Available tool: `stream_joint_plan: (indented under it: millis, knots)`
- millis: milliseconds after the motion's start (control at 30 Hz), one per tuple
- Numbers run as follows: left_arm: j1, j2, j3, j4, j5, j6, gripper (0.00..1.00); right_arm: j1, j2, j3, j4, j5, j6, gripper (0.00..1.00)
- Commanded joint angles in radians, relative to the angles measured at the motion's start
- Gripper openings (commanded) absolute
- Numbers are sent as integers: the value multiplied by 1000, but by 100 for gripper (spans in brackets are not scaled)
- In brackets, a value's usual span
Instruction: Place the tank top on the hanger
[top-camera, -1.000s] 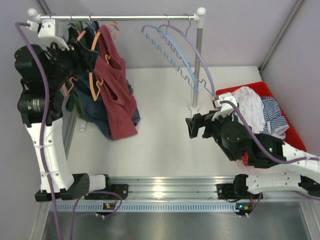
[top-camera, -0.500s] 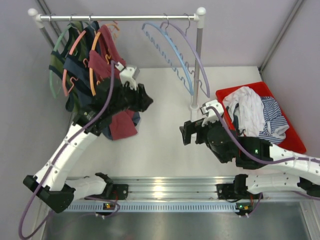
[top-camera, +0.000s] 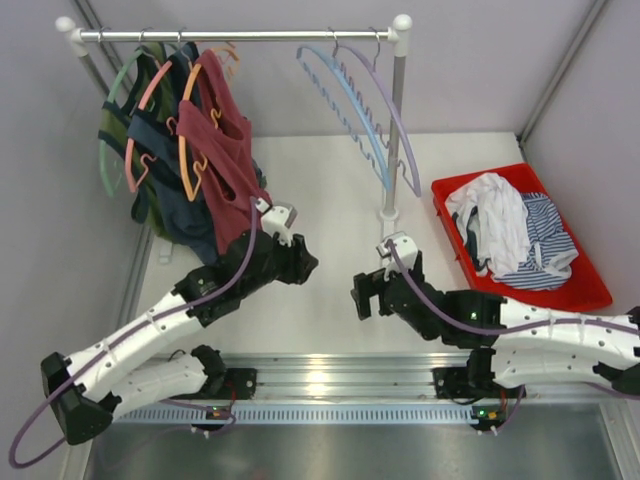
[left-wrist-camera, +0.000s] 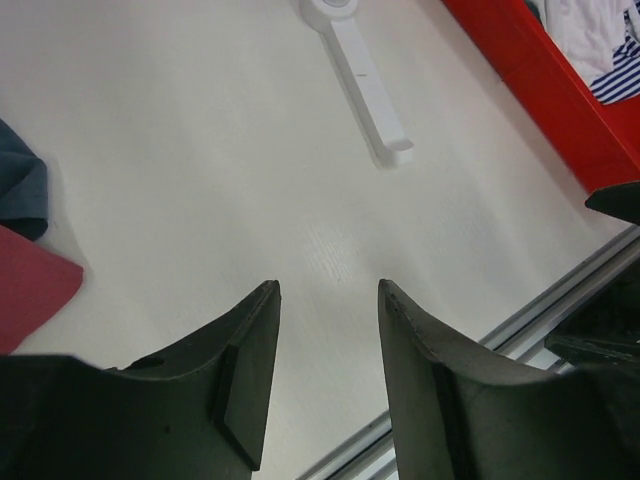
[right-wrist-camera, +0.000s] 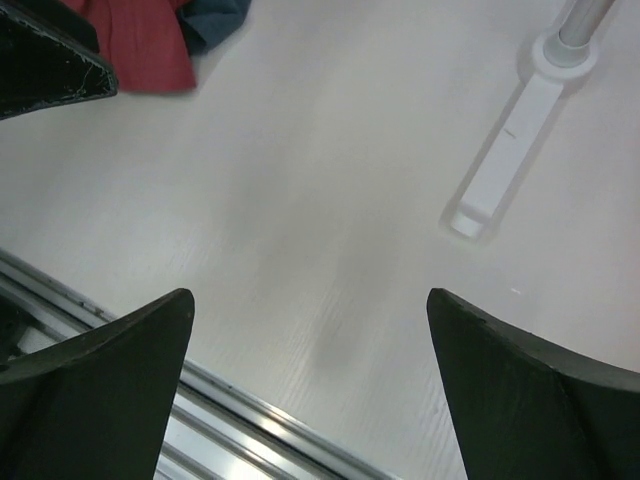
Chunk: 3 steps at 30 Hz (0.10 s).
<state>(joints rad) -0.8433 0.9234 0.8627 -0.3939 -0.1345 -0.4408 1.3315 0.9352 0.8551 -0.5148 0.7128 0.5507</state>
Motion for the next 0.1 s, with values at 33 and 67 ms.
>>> stream_joint_plan:
  millis: [33,67]
  knots:
    - [-22,-20,-16,125,-47,-27,49,-14,20,13,72,-6,69,100]
    - [-23,-20,-14,122,-50,-23,49,-15,33,19,65,7,81,100]
